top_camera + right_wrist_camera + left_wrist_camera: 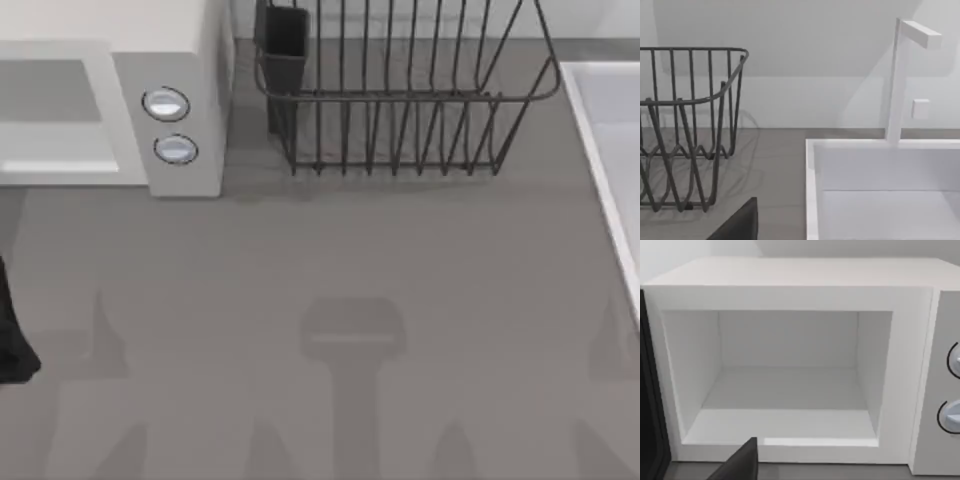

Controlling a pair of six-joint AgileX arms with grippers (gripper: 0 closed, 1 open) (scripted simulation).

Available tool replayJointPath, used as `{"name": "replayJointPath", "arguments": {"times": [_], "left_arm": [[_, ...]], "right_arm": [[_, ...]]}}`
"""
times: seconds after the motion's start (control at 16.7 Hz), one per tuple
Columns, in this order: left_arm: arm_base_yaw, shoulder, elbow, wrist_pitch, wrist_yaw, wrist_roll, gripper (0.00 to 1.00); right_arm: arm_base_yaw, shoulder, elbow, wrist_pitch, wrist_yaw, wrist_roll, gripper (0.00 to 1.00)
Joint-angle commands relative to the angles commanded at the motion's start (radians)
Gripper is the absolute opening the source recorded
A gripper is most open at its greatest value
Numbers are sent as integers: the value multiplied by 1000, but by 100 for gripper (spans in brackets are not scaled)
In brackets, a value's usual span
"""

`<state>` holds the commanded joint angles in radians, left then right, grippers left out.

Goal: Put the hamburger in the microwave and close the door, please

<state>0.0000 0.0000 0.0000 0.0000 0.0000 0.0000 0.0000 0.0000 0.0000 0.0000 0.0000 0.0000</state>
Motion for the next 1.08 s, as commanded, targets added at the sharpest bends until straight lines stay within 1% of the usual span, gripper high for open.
{"name": "replayJointPath", "arguments": {"times": [0.12, 0.24, 0.42, 0.6, 0.9, 1.08], "left_arm": [[0, 1, 1, -1, 0, 1, 100], [4, 33, 28, -25, 1, 32, 100], [22, 160, 130, -112, 2, 155, 100], [51, 383, 277, -245, 0, 354, 100], [107, 899, 554, -520, -3, 752, 100], [137, 1169, 713, -681, -4, 972, 100]], "right_arm": [[0, 0, 0, 0, 0, 0, 100], [0, 0, 0, 0, 0, 0, 100], [0, 0, 0, 0, 0, 0, 100], [0, 0, 0, 0, 0, 0, 100], [0, 0, 0, 0, 0, 0, 100], [0, 0, 0, 0, 0, 0, 100]]}}
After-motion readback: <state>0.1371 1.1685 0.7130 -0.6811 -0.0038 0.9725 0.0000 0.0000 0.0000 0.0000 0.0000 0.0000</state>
